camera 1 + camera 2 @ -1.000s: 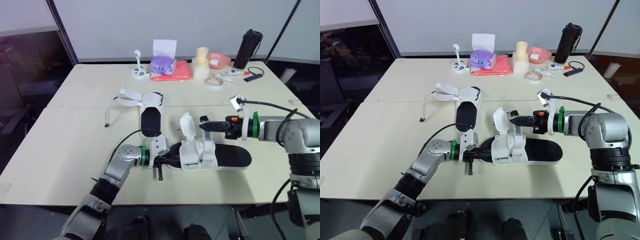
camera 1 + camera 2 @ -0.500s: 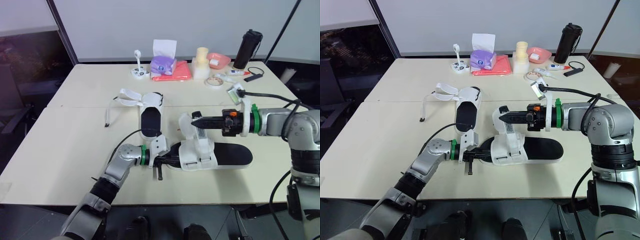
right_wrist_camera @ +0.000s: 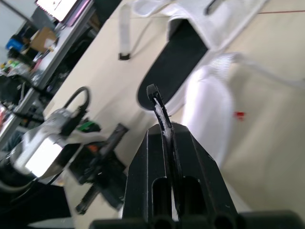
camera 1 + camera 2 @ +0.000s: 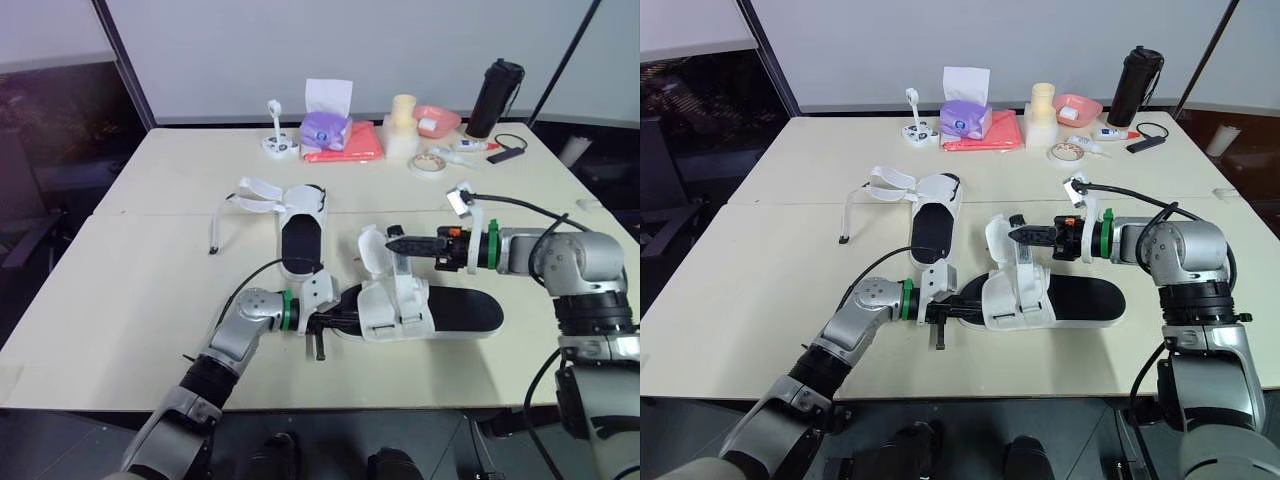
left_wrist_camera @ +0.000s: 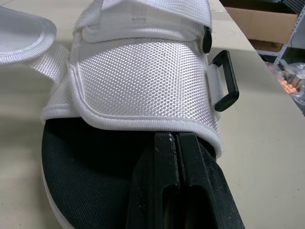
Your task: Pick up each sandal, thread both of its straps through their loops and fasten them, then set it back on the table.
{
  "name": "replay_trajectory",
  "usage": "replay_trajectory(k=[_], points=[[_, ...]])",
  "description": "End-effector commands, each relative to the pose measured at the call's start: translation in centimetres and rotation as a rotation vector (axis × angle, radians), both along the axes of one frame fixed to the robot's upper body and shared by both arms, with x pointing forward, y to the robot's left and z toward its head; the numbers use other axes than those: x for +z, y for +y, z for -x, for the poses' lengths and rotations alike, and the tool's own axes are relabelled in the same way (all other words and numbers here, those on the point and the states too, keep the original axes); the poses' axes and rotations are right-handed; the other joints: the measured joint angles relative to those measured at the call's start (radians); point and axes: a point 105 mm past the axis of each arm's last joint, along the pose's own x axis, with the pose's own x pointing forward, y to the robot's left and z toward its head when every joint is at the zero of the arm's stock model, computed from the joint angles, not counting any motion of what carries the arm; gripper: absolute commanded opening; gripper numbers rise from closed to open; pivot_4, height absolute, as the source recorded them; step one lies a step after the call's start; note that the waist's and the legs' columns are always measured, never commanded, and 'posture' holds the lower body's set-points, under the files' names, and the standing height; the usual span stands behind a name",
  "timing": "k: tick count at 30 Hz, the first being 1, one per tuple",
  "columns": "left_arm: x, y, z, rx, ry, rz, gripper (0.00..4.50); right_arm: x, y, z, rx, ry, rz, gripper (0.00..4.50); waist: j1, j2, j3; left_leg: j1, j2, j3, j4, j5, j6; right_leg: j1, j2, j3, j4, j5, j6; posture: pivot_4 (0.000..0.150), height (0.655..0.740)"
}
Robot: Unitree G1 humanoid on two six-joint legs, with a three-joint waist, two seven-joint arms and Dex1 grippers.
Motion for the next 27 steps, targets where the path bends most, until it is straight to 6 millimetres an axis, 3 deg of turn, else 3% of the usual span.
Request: replay_trajectory(k=[1,5,14,27], points=[[-1.4,0.0,0.6,-0.009,0.031,-0.049,0.00,1.3,0.1,-0.6,-0.004,-0.067,0.003,0.05,-0.001,0.000,0.000,0.000,0.000,0.000,0.000,0.000,0.000,0.000,0.000,0.000,0.000,0.000,0.000,0.150,0.7400],[-1.4,-0.1,0.6,-0.010,0.033,-0.048,0.00,0.4,-0.2,-1.1,-0.027,-0.052,0.030,0.05,-0.001,0.000,0.000,0.000,0.000,0.000,0.000,0.000,0.000,0.000,0.000,0.000,0.000,0.000,0.000,0.150,0.7400],[-1.5,-0.2,0.8,-0.014,0.035,-0.046,0.00,-3.8,-1.5,-1.5,-0.115,0.024,0.155,0.05,-0.002,0.000,0.000,0.000,0.000,0.000,0.000,0.000,0.000,0.000,0.000,0.000,0.000,0.000,0.000,0.150,0.7400],[-1.5,-0.4,1.0,-0.021,0.035,-0.046,0.00,-5.1,-3.2,-0.4,-0.201,0.083,0.169,0.05,0.006,0.000,-0.001,0.001,0.000,0.000,0.001,0.000,0.000,0.001,0.000,0.000,0.000,0.000,0.000,0.150,0.7400]])
